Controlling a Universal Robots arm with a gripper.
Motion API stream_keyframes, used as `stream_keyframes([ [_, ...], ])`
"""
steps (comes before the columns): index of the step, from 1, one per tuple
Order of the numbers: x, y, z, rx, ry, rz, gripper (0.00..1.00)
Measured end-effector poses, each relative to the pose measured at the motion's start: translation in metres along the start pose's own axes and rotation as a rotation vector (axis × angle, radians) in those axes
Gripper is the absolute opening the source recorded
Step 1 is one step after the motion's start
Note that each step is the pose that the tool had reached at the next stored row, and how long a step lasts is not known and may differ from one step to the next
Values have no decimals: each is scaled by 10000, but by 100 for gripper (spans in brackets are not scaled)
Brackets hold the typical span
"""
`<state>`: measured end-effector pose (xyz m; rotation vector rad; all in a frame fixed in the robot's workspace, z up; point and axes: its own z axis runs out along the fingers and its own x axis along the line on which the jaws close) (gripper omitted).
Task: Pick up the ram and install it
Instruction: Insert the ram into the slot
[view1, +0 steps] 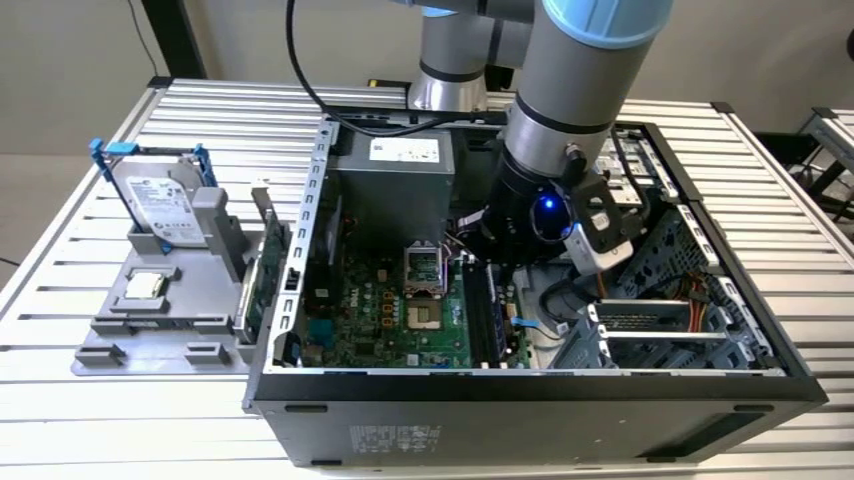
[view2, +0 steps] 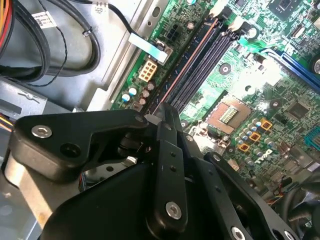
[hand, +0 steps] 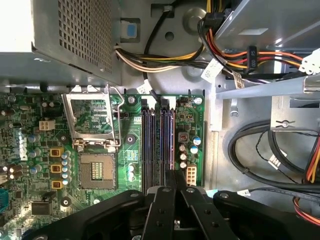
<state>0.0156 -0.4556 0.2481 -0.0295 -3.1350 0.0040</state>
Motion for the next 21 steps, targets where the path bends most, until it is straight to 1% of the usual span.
stream_keyframes([
  [6,0,0,0,-1,0,0,0],
  [7,-1,-4,-1,-49,2,-5,0],
  [10,-1,-15,0,-590,11,-14,0],
  [11,-1,-18,1,-693,12,-16,0],
  [13,-1,-18,1,-704,-16,-249,0],
  [14,-1,-18,1,-705,-21,-355,0],
  [21,-1,-19,1,-697,16,-1548,0],
])
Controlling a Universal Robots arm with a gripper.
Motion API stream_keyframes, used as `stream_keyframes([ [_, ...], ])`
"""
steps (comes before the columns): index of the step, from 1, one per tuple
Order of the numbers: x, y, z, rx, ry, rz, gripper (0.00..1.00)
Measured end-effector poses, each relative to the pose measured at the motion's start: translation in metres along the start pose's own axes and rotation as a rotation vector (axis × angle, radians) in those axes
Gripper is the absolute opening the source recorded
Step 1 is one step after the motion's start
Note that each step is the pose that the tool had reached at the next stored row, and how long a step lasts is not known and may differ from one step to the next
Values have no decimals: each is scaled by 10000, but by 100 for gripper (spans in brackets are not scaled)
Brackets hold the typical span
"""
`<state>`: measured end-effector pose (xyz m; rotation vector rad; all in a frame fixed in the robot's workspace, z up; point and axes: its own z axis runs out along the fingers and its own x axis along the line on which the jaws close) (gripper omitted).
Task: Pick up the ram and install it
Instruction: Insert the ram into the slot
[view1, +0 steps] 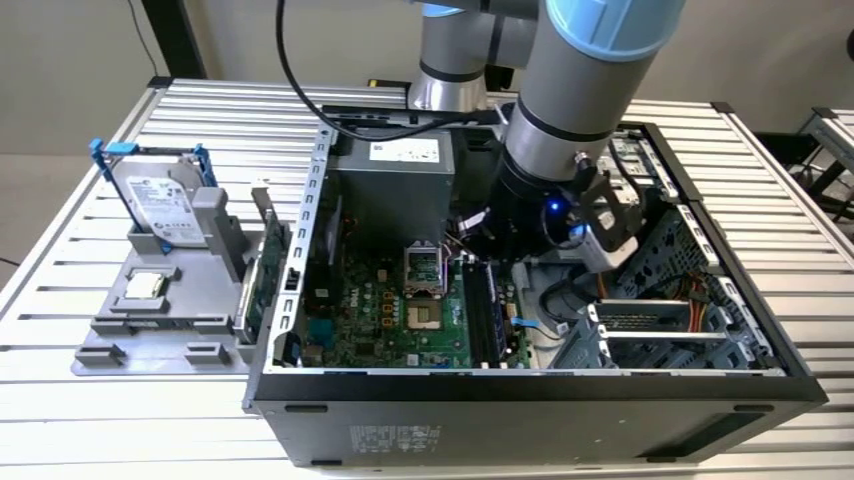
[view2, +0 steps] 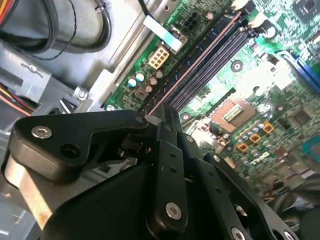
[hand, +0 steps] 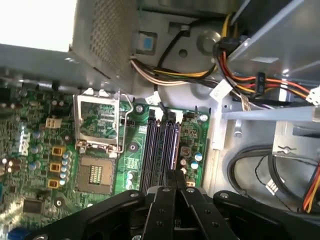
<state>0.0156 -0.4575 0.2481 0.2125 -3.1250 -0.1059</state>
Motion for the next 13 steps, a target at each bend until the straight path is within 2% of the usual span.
stream_keyframes([
  [7,0,0,0,3,81,-1191,0],
  [13,0,0,0,5,120,-1778,0],
])
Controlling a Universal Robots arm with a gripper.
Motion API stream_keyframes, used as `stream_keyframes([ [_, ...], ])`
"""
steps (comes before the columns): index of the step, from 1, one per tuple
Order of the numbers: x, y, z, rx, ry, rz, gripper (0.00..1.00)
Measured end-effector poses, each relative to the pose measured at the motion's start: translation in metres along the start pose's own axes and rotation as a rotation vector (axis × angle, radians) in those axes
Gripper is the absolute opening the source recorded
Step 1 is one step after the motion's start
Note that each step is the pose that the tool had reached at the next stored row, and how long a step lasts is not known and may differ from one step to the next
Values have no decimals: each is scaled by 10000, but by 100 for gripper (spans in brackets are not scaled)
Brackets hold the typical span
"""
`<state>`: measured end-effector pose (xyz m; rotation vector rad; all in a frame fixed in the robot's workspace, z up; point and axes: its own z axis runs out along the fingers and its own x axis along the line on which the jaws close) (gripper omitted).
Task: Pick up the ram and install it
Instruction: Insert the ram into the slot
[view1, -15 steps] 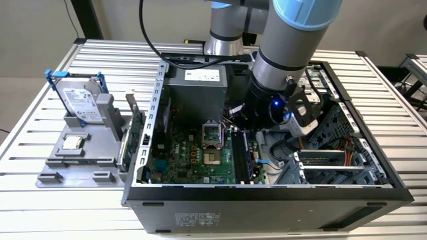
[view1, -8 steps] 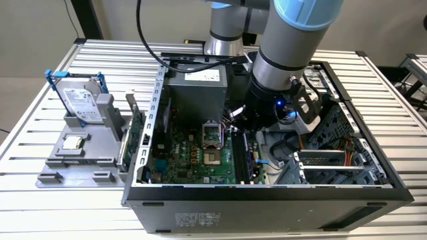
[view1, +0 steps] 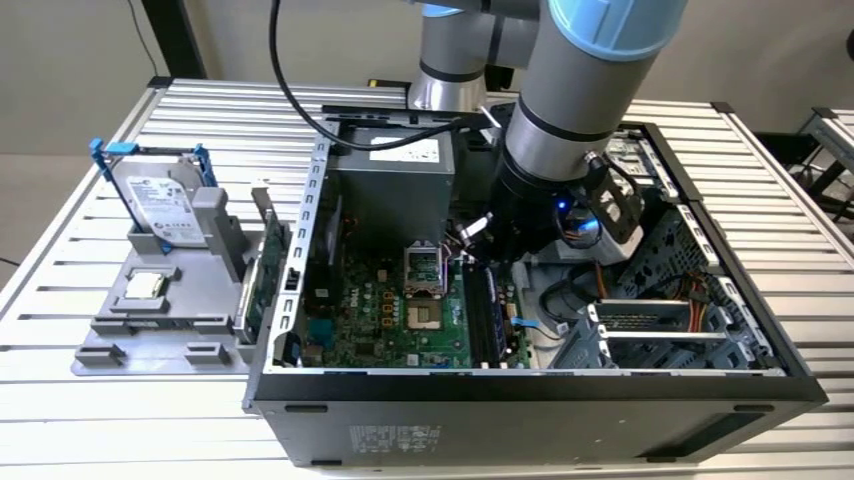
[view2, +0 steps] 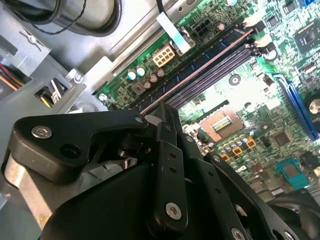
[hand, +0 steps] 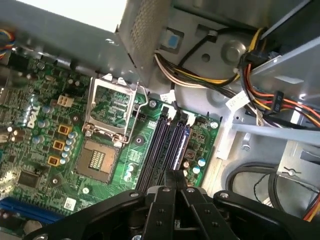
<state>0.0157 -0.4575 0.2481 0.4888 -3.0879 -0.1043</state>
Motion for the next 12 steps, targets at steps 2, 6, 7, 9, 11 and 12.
stream_keyframes([
  [2,0,0,0,0,7,-98,0],
  [6,0,0,0,1,14,-200,0],
  [7,0,0,0,1,17,-236,0],
  [9,0,0,0,1,21,-307,0],
  [11,0,0,0,1,26,-379,0],
  [12,0,0,0,2,29,-418,0],
])
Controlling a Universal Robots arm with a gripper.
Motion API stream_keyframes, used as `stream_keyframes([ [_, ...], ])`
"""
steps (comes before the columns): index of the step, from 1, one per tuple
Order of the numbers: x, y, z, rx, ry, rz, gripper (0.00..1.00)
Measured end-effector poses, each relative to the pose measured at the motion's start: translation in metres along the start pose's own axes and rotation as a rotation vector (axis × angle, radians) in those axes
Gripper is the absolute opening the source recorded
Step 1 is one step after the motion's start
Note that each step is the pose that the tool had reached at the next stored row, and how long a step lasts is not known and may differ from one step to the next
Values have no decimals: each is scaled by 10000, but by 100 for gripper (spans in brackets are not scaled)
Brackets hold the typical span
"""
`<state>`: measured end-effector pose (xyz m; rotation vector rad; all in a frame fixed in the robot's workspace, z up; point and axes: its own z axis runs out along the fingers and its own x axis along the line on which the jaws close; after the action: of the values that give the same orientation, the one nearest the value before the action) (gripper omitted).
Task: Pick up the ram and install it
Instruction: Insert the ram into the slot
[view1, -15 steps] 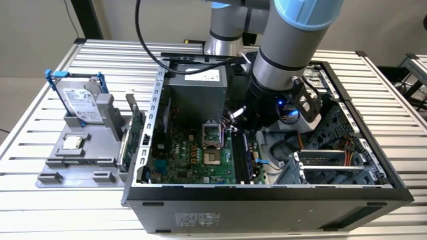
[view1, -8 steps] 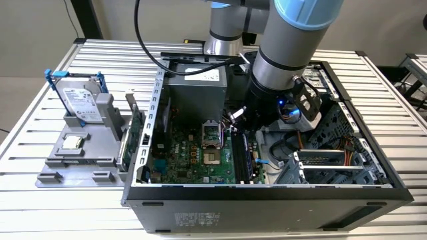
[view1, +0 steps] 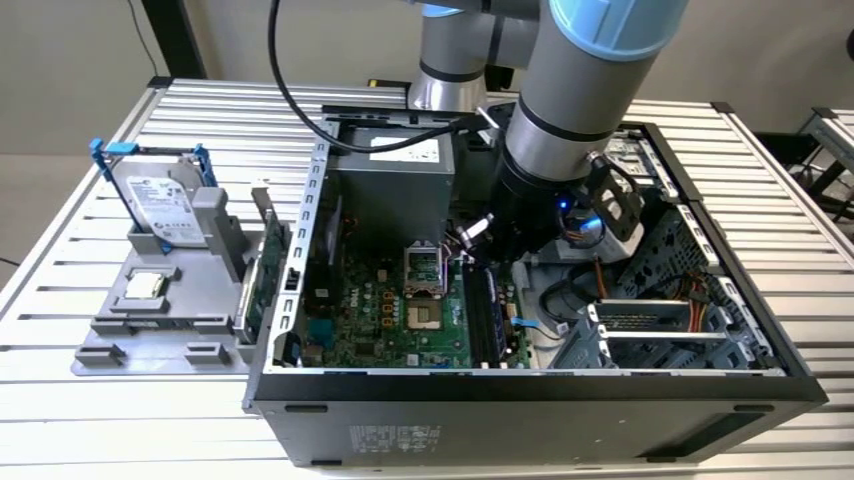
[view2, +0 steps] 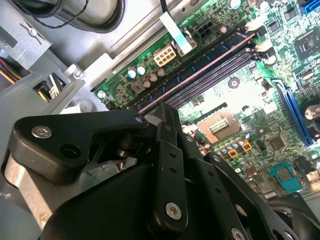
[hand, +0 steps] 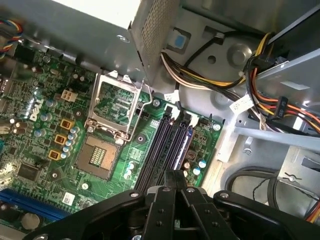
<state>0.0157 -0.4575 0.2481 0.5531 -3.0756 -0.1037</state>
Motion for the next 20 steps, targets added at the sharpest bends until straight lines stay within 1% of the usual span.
stream_keyframes([
  [17,0,0,0,2,39,-576,0],
  [20,0,0,0,2,50,-756,0],
])
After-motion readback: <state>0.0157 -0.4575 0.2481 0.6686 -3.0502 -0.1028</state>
